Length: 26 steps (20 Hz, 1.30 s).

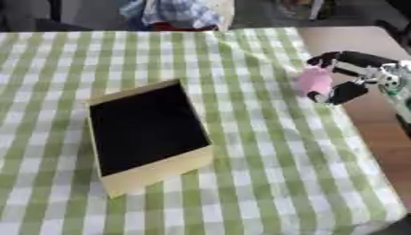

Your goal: Pick up objects on the table and place them in the box.

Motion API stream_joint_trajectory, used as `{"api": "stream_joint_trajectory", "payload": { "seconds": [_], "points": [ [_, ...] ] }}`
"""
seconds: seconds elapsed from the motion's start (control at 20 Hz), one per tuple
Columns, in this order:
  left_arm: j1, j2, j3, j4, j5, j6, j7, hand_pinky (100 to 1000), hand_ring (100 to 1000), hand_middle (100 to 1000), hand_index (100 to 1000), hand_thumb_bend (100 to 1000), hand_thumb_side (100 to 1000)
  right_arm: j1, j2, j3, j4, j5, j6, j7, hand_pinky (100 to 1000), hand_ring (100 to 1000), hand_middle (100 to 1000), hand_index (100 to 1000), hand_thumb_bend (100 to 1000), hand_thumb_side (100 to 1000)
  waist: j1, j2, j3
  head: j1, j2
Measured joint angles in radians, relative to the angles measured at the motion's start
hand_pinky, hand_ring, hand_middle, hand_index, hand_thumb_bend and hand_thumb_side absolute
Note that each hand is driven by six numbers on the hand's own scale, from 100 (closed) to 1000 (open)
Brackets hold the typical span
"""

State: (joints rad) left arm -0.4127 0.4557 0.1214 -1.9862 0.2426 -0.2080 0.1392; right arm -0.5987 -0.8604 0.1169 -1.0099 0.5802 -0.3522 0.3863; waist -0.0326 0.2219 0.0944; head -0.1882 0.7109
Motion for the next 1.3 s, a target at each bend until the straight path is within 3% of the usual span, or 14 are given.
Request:
{"api": "stream_joint_trajectory", "payload": {
  "seconds": [1.3],
  "points": [
    [0.002,0.000,0.000,0.000,0.003,-0.003,-0.003,855,771,814,858,374,789,-0.027,0.002,-0.025,0.046,0.032,-0.028,-0.033,825,948,940,989,295,435,-0.004,0.003,0.013,0.001,-0.001]
  ]
}}
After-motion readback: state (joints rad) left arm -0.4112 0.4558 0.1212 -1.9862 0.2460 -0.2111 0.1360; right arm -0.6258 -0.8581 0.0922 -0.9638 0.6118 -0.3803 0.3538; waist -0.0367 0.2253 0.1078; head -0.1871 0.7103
